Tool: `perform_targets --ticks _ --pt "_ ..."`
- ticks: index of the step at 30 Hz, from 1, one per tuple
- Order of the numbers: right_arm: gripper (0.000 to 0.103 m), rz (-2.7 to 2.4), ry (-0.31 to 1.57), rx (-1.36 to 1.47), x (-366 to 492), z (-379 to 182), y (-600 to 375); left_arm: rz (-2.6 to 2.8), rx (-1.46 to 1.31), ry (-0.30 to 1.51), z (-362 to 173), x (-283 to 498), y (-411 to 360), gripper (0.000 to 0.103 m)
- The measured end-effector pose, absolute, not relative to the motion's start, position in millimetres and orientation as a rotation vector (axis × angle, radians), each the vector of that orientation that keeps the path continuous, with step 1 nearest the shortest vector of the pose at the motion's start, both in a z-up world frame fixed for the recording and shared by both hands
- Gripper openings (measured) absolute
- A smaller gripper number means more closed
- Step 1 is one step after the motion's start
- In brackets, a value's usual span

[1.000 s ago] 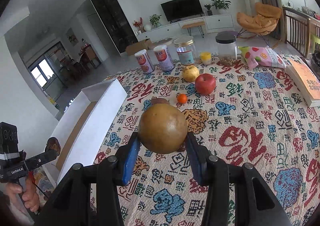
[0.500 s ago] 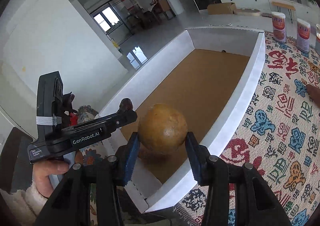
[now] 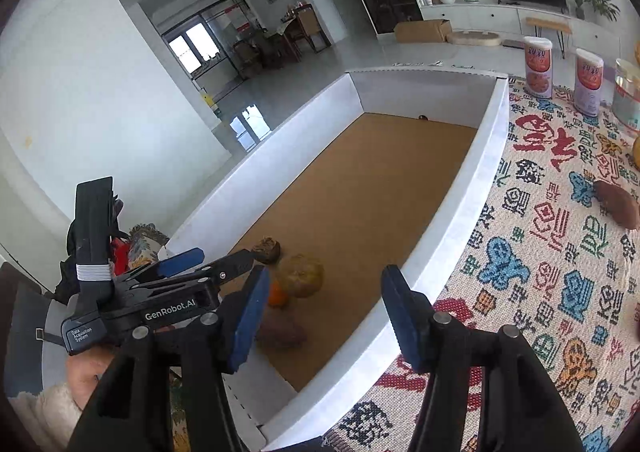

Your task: Organize fruits

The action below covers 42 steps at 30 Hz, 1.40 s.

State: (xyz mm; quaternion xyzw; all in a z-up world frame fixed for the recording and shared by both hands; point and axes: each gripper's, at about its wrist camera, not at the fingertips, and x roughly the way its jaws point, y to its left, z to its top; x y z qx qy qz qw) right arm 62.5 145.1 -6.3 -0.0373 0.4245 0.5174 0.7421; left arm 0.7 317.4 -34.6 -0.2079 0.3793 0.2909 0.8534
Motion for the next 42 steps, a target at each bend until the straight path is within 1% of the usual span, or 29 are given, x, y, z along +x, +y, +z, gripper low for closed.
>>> perform_targets --ticks 2,4,6,8,10,14,17,19,21,26,27,29,37,42 --pt "0.068 1.066 0.871 -0.08 70.1 0.9 108.0 0.56 -0.414 0.777 -26.2 9.5 294.4 0.092" --pt "0.082 0.978 0.821 -0.071 80.8 1.9 64.5 0.488 -0.385 0.763 -18.7 19.5 264.3 0.093" --pt "0.086 0.868 0.798 -0.045 93.5 -1.7 13.0 0.396 -0.34 0.762 -15.1 37.1 225.7 0.097" --pt "0.087 0.751 0.805 -0.008 109.3 -8.6 -40.5 0.288 -0.288 0.792 -18.7 59.0 184.0 0.097" --pt "0.088 0.606 0.809 -0.006 130.2 -19.8 -89.0 0.185 -0.247 0.855 -33.1 81.5 143.4 0.097" --pt "0.088 0.301 0.813 -0.151 169.6 -51.1 -164.6 0.097 -0.203 0.942 -78.9 126.8 83.4 0.097" --pt "0.088 0.135 0.832 -0.244 191.2 -82.6 -212.8 0.155 -0.179 0.962 -113.0 155.4 68.5 0.097" --pt "0.088 0.1 0.882 -0.194 200.7 -101.0 -245.1 0.191 -0.167 0.949 -127.6 168.7 69.0 0.097" --pt "0.088 0.098 0.926 -0.093 206.7 -106.8 -269.2 0.206 -0.157 0.928 -136.7 177.1 71.1 0.097" --pt "0.088 0.073 0.907 -0.079 213.4 -112.2 -282.9 0.225 -0.132 0.915 -148.3 187.3 72.3 0.098" --pt "0.088 0.068 0.917 -0.08 215.3 -116.2 -284.0 0.221 -0.136 0.915 -148.6 188.0 72.6 0.1" --pt "0.091 0.066 0.921 -0.058 217.7 -119.8 -287.5 0.206 -0.144 0.918 -149.8 189.7 73.2 0.102" --pt "0.099 0.054 0.93 -0.045 220.0 -124.1 -286.5 0.21 -0.125 0.928 -152.1 194.6 70.7 0.103" --pt "0.103 0.053 0.938 -0.045 220.8 -125.4 -286.5 0.21 -0.125 0.928 -151.8 193.6 70.7 0.103"
